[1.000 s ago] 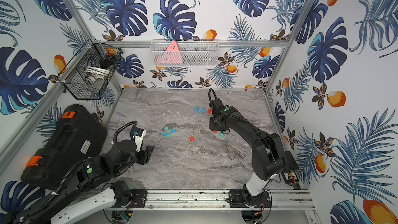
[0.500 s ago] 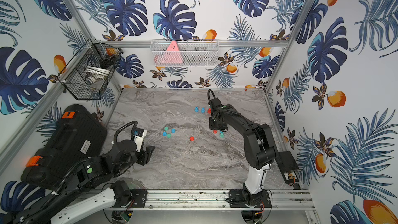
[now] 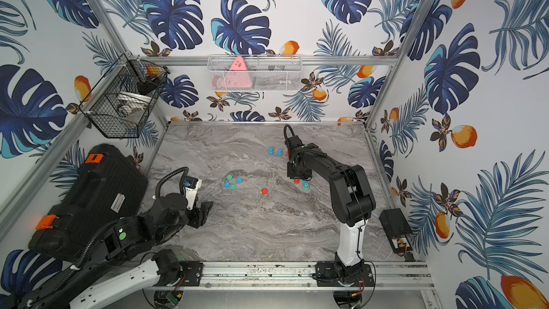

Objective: Close the stamp cap
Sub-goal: Pick up the stamp from the center of the board.

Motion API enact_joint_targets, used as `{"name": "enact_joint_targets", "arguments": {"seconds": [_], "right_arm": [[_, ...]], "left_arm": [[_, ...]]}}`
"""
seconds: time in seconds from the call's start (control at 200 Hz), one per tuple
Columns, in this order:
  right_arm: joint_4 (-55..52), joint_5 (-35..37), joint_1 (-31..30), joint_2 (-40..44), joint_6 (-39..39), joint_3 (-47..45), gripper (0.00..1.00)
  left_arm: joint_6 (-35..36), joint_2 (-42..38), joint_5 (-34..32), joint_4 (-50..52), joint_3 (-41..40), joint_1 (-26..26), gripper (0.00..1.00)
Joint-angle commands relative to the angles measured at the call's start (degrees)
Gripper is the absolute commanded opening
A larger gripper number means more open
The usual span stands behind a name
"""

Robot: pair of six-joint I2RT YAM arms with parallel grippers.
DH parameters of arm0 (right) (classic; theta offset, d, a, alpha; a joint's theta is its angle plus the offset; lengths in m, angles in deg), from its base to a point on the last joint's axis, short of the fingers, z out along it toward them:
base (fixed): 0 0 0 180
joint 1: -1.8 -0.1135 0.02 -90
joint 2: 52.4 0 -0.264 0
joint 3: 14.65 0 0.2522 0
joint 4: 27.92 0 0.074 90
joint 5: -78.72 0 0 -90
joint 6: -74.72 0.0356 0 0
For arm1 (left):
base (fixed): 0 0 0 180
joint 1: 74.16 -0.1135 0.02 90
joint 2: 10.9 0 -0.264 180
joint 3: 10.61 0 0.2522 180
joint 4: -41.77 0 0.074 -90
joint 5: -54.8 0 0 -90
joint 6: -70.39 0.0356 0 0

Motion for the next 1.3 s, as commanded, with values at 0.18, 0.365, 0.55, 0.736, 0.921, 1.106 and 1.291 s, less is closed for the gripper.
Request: {"name": "enact_joint_targets", "arguments": {"seconds": [0.18,0.365,0.55,0.736,0.921,1.106,1.291], "right_arm": [[-0.6,1.3,0.0,-1.5,-0.5,1.3,0.32],[-0.8,1.0,-0.1,-1.6,-0.1,1.2,0.31],[-0.8,0.9,-0.2,-1.7,0.0,0.7,0.3],[-1.0,0.9,-0.5,-2.2,0.1,0.6,0.29],[-0.9,0.7,-0.7,-2.7,0.4,0.7,0.28],[-0.9,1.0,-0.9,-3.2,0.6,0.5,0.27],[-1.2,1.5,-0.9,-3.3,0.5,0.6,0.23]], "left_arm": [[0.5,-0.1,0.0,-1.0,0.1,0.0,0.65],[0.5,-0.3,-0.1,-1.1,0.0,-0.1,0.65],[0.5,-0.1,-0.1,-1.1,0.0,-0.1,0.65],[0.5,-0.4,-0.3,-1.1,0.0,-0.1,0.65],[0.5,-0.2,-0.3,-1.1,0.1,-0.1,0.65],[0.5,-0.5,-0.4,-1.1,0.0,-0.1,0.65],[0.5,-0.5,-0.4,-1.1,0.0,0.0,0.65]]}}
